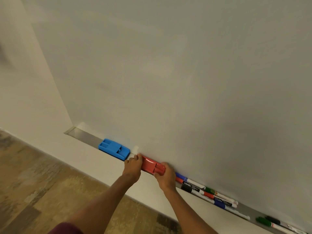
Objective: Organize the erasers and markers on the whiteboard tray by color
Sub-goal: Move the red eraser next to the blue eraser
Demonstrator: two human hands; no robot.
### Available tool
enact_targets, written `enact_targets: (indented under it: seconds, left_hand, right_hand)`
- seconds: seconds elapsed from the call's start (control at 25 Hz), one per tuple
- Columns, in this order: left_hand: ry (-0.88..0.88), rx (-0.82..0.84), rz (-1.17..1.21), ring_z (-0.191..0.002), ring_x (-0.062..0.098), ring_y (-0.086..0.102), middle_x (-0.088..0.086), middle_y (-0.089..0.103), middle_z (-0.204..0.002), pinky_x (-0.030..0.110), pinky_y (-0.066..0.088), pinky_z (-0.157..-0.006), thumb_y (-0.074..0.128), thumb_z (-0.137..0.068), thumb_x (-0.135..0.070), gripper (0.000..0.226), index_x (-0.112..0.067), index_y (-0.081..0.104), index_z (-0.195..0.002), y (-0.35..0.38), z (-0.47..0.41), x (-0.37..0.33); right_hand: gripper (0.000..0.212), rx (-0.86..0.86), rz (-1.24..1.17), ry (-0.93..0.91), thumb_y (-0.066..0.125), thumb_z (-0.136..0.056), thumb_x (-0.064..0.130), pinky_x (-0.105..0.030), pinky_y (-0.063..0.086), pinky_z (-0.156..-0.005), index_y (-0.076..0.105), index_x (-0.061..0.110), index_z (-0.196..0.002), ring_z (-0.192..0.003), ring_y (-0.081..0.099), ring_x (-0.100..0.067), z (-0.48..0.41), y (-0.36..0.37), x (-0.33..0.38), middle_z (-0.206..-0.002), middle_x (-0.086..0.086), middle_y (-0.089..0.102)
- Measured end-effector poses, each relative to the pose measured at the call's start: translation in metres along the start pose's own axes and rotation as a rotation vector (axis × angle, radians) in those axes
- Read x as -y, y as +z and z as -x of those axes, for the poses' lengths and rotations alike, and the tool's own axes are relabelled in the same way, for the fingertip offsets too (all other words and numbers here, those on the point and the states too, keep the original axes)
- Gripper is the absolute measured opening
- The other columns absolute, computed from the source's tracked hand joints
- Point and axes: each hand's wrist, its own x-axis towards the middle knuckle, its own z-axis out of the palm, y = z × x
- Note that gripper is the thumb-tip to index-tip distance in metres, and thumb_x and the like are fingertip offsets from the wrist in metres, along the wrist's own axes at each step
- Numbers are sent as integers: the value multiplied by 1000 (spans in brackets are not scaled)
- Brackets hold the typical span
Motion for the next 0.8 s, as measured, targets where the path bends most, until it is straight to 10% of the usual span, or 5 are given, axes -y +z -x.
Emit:
enact_targets:
  seconds: [0.28, 0.56, 0.8]
  left_hand:
    - [86, -229, 71, -131, 26, 38, 8, 46, -141, 40, 27, -103, 60, -87, -17, 53, -13, 40, -136, -4, 11, 23]
    - [-101, -170, -233, -145, 26, 1, 13, 8, -158, 45, -27, -103, 44, -88, -58, 87, -5, 12, -148, -5, 18, 56]
    - [-136, -129, -275, -145, 25, -5, 11, 0, -159, 45, -34, -95, 39, -90, -58, 86, -6, 4, -149, -2, 18, 57]
  right_hand:
    - [35, 4, -48, -13, 70, -77, 9, -39, 52, -91, 56, 18, -108, -103, 59, -22, -1, -3, -1, -110, -7, 64]
    - [29, -58, -43, -28, 68, -80, 12, -42, 55, -87, 50, 21, -101, -98, 61, -22, 3, 6, 0, -103, -7, 63]
    - [24, 46, -65, -52, 66, -82, 15, -34, 55, -86, 49, 23, -98, -100, 60, -20, 1, 16, 3, -107, -5, 61]
